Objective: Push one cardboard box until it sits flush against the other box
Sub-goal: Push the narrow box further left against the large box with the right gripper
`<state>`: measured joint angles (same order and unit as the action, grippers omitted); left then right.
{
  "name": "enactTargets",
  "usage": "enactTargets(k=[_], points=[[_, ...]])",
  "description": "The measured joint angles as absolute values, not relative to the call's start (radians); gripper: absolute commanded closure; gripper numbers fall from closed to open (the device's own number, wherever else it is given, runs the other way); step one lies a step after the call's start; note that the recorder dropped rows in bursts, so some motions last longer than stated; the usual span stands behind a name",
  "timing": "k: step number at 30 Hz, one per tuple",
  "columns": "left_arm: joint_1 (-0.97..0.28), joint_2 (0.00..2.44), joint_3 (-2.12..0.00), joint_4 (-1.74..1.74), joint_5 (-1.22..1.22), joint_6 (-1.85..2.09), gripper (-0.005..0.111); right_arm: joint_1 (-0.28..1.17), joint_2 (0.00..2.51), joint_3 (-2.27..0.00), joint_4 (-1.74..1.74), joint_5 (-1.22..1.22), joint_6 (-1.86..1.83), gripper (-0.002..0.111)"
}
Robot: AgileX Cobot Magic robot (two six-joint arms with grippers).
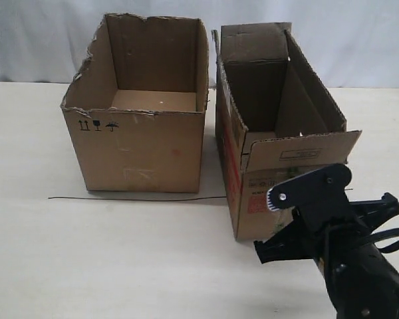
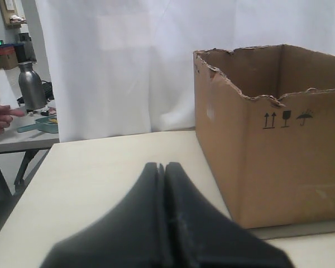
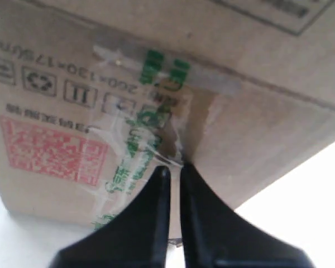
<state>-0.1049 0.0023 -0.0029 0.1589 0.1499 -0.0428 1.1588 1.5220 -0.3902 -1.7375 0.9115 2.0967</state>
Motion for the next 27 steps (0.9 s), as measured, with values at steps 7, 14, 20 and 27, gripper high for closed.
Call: enactTargets(k=[7,14,20,27], points=[[-0.105,0.002,-0.003,0.159,0.150,-0.043,0.107,1.130,1.571,-0.476,-1.738,0.891,2.067,0.103],[-0.105,0.002,-0.003,0.159,0.150,-0.043,0.107,1.056,1.641,-0.571,-1.738,0.842,2.056,0.103],[-0.105,0.002,-0.003,0.159,0.150,-0.043,0.107,0.981,1.686,-0.625,-1.738,0.800,2.036,0.103],[-0.105,0.002,-0.003,0.159,0.150,-0.043,0.107,0.969,1.693,-0.680,-1.738,0.746,2.028,0.103]])
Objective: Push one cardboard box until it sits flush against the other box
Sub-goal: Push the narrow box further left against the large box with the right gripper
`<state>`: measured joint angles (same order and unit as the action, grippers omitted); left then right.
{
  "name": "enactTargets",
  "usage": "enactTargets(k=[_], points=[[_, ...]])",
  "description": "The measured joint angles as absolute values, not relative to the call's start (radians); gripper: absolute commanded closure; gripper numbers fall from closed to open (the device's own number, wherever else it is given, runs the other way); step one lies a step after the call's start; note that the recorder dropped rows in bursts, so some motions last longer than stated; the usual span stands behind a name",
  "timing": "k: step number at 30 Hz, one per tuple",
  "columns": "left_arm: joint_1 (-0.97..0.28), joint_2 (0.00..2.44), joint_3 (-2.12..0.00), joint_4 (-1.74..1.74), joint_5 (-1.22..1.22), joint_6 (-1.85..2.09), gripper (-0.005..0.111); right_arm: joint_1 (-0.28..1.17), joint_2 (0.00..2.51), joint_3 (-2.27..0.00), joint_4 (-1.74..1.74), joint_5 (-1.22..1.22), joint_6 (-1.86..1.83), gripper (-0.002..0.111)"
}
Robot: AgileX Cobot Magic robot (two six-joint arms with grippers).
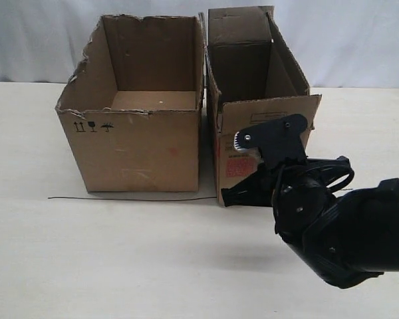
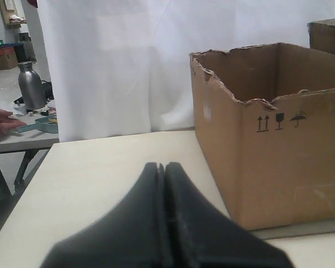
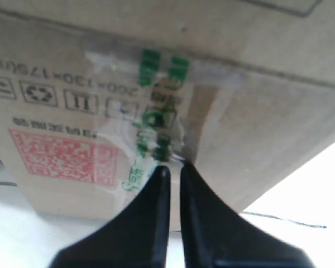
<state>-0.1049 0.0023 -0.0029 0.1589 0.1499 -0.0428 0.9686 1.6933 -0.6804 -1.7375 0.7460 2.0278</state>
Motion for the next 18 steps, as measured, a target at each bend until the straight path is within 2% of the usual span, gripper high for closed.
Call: enactTargets(k=[18], points=[[-0.105,0.002,-0.003,0.159,0.150,-0.043,0.107,0.968,1.693,-0.691,-1.738,0.731,2.061,0.103]])
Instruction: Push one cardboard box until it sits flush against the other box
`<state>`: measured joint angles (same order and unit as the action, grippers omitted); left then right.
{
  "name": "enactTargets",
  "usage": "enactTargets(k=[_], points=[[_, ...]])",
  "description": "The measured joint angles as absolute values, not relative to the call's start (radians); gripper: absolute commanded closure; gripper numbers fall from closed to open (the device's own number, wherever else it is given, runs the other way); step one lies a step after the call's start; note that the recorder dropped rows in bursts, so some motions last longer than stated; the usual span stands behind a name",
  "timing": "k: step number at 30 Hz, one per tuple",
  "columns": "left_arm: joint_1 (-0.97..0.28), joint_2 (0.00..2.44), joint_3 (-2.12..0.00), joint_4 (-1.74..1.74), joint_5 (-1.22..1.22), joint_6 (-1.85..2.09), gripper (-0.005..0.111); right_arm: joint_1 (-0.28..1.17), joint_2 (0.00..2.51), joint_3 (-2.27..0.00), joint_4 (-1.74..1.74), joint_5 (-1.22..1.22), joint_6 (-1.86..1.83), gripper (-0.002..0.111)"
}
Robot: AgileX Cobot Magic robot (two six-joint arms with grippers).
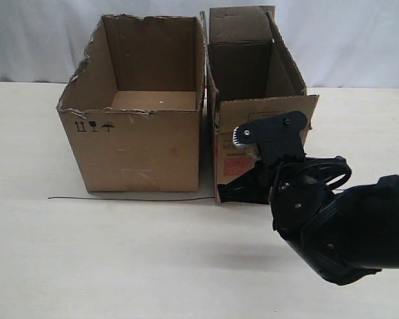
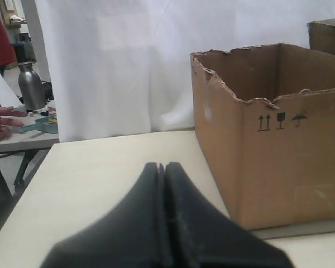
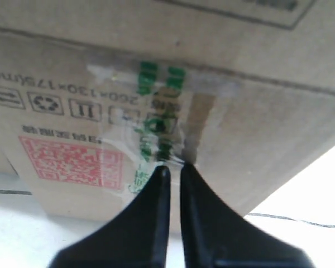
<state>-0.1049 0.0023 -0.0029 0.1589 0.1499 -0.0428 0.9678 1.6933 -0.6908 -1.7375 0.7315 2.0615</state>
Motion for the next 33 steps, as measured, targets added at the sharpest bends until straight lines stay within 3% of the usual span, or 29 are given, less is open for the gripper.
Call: enactTargets(k=[11,18,24,29,33], points=[[-0.105,0.002,-0.003,0.159,0.150,-0.043,0.107,1.011,1.496,-0.663,-1.573,0.626,1.777,0.103],[-0.105,0.002,-0.003,0.159,0.150,-0.043,0.107,1.011,1.193,-0.613,-1.276,0.592,1.437,0.103],[-0.105,0.002,-0.003,0.159,0.150,-0.043,0.107,0.994,0.887,-0.619,-1.240,0.675,1.313,0.103],[-0.105,0.002,-0.003,0.159,0.150,-0.043,0.107,0.818,0.831,-0.696,-1.221,0.743,1.193,0.103],[-0.105,0.002,-0.003,0.159,0.150,-0.043,0.107,0.431,1.014,-0.841,-0.928,0.603,0.888,0.103]])
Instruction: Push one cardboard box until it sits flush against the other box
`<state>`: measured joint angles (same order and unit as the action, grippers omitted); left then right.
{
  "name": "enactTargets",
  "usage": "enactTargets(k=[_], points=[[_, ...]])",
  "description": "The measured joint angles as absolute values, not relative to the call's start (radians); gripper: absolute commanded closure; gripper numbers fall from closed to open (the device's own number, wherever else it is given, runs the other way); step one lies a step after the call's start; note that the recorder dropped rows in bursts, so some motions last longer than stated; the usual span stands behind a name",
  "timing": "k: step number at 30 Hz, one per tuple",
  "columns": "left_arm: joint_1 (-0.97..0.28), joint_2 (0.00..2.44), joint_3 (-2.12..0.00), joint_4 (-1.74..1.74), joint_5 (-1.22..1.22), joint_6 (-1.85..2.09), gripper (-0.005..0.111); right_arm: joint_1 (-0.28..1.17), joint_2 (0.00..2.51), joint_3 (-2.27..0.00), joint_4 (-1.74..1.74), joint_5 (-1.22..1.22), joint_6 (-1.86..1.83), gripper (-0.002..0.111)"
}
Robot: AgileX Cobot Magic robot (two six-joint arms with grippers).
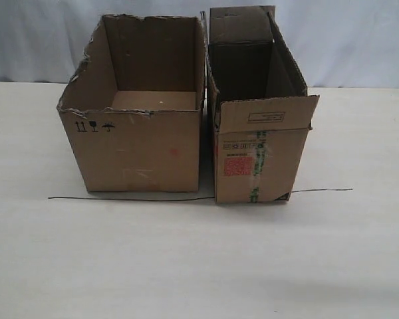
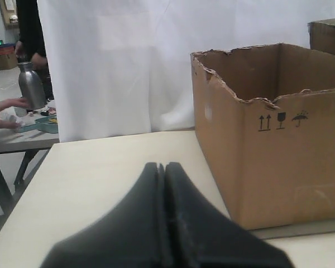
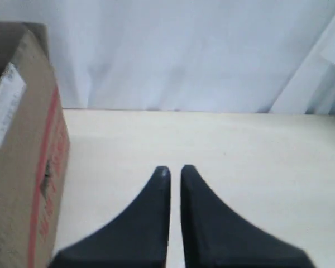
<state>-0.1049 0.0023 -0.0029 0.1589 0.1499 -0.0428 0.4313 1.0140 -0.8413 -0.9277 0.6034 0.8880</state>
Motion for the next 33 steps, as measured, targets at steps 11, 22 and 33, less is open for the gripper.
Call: enactTargets(k=[11,22,33], points=[[-0.105,0.002,-0.003,0.159,0.150,-0.043,0.107,-0.002,1.671,-0.954,0.548,0.289,-0.423,0.103],[-0.105,0.002,-0.003,0.159,0.150,-0.043,0.107,-0.180,1.869,-1.016,1.310,0.748,-1.165,0.103],[-0.105,0.002,-0.003,0.159,0.150,-0.043,0.107,-0.180,2.120,-1.102,1.575,0.982,-1.359,0.103]])
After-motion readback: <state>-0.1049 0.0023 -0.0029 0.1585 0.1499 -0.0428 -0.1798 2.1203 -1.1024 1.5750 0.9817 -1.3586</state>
